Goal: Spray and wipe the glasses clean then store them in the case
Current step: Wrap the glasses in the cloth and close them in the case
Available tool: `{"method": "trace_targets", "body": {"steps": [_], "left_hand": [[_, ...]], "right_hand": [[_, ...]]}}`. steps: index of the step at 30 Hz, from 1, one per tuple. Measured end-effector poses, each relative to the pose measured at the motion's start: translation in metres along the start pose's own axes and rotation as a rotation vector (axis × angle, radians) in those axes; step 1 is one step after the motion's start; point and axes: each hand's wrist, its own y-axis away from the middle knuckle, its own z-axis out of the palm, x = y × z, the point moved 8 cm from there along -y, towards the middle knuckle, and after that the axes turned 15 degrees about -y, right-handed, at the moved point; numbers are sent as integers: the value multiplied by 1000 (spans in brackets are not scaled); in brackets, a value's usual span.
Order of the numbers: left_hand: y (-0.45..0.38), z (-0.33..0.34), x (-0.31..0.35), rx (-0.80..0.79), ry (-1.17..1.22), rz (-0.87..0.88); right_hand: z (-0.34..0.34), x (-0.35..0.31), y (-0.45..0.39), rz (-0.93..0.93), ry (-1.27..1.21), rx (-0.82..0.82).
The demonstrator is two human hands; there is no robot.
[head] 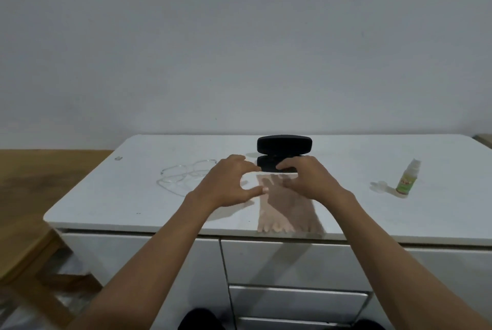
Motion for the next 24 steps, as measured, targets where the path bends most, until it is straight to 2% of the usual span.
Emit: {"method": "trace_targets", "body": {"steps": [5,8,13,18,24], "left_hand": [[45,-22,-78,282,44,-166],[76,-26,-115,402,-85,-215],[98,-20,-156,413,-198,-270],[91,-16,-168,421,-148,-300],[87,-17,-170,512,-100,-338]], "right_hand": [[59,-49,-27,-149,27,-27],[93,-61,-37,-179,75,-87],[118,-74,-46,-258,120,-85],[126,-78,-54,-285,164,-17],[111,-71,-61,-326,-9,165]]}}
